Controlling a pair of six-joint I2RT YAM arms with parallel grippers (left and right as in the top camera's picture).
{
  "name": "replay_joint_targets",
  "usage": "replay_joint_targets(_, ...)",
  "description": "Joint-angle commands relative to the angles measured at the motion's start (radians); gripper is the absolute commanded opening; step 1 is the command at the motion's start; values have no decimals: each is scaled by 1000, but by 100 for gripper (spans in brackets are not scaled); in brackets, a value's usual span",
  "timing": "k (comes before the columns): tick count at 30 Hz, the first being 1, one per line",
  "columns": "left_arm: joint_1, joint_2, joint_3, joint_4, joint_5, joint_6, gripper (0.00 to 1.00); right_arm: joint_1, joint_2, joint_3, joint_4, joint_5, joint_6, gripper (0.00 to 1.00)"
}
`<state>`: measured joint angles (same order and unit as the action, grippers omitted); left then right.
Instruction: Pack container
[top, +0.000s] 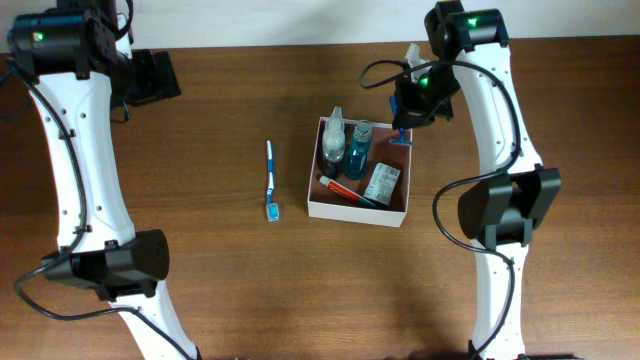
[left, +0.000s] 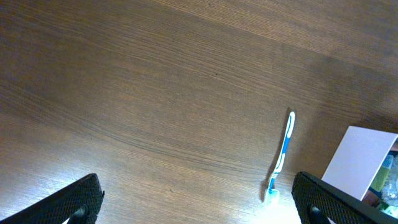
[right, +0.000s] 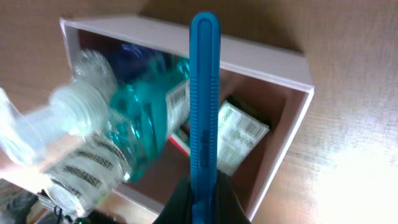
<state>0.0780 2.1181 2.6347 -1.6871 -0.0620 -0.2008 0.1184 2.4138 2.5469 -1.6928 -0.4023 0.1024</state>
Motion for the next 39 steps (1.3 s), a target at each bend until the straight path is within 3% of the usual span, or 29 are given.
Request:
replay_joint_targets(1, 2, -20, -1, 0, 3, 16, 99, 14, -110, -101, -6, 12, 8, 4)
replay_joint_targets(7, 2, -21, -1, 0, 3, 16, 100, 49, -158, -301, 6, 70, 8, 4)
replay_joint_targets(15, 2, -20, -1, 0, 3, 16, 99, 79, -158, -334, 35, 63, 38, 5)
replay_joint_targets(24, 2, -21, -1, 0, 3, 16, 99, 77, -158, -334, 79, 101, 66, 47)
replay_joint_targets(29, 2, -21, -1, 0, 3, 16, 99, 51, -158, -316, 84, 107, 68, 59)
replay_joint_targets(35, 2, -20, -1, 0, 3, 16, 99, -50, -175, -117, 0, 89, 31, 68)
replay_joint_targets(36, 2, -20, -1, 0, 3, 16, 99, -72, -181, -75, -6, 89, 25, 73)
replay_joint_targets(37, 2, -20, -1, 0, 3, 16, 99, -96, -193, -46, -6, 89, 25, 93)
replay_joint_targets(39, 2, -20, -1, 0, 3, 16, 99, -158, -227, -10, -6, 95, 26, 99)
